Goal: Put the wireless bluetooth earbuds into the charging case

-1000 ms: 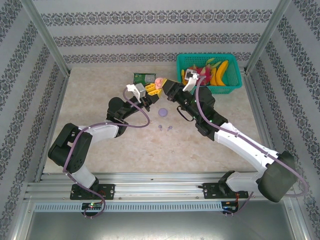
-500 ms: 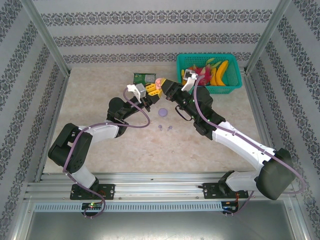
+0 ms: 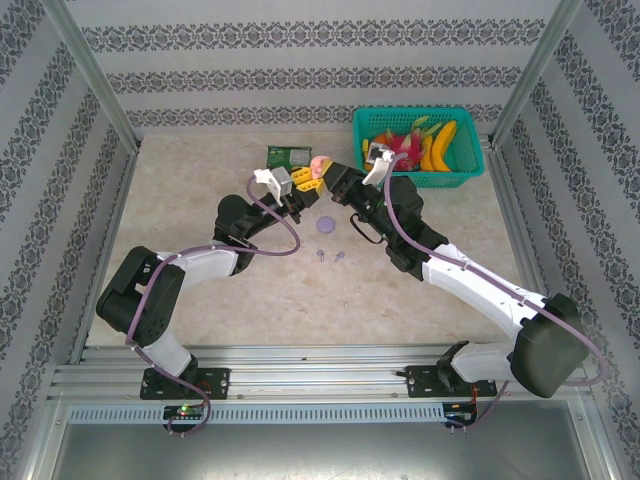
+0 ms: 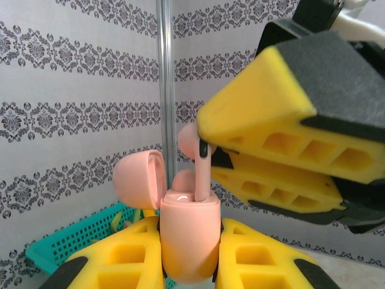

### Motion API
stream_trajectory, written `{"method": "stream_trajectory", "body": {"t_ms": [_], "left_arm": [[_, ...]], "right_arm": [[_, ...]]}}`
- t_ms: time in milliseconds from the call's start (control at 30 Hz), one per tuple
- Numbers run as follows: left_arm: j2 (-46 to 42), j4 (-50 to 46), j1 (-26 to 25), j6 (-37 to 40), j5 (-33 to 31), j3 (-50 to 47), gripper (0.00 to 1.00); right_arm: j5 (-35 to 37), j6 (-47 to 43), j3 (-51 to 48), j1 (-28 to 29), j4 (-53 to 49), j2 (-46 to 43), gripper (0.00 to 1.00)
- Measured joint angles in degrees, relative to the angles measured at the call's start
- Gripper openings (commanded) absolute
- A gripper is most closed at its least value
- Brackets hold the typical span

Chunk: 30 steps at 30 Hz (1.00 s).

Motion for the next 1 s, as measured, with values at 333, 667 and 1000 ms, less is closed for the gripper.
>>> {"method": "stream_trajectory", "body": {"t_ms": [333, 667, 1000], "left_arm": [[0.0, -0.04, 0.0, 0.02, -0.33, 0.0, 0.0], [0.0, -0.24, 0.04, 0.02, -1.6, 0.0, 0.0], [0.0, -0.7, 0.15, 0.02, -3.13, 0.0, 0.0]], "right_arm": [[-0.35, 0.15, -0.63, -0.02, 0.0, 0.0, 0.16], [-2.32, -0.42, 1.14, -0.72, -1.88, 1.33, 0.15], [-2.27, -1.75, 3.91, -0.7, -4.94, 3.06, 0.24]]}}
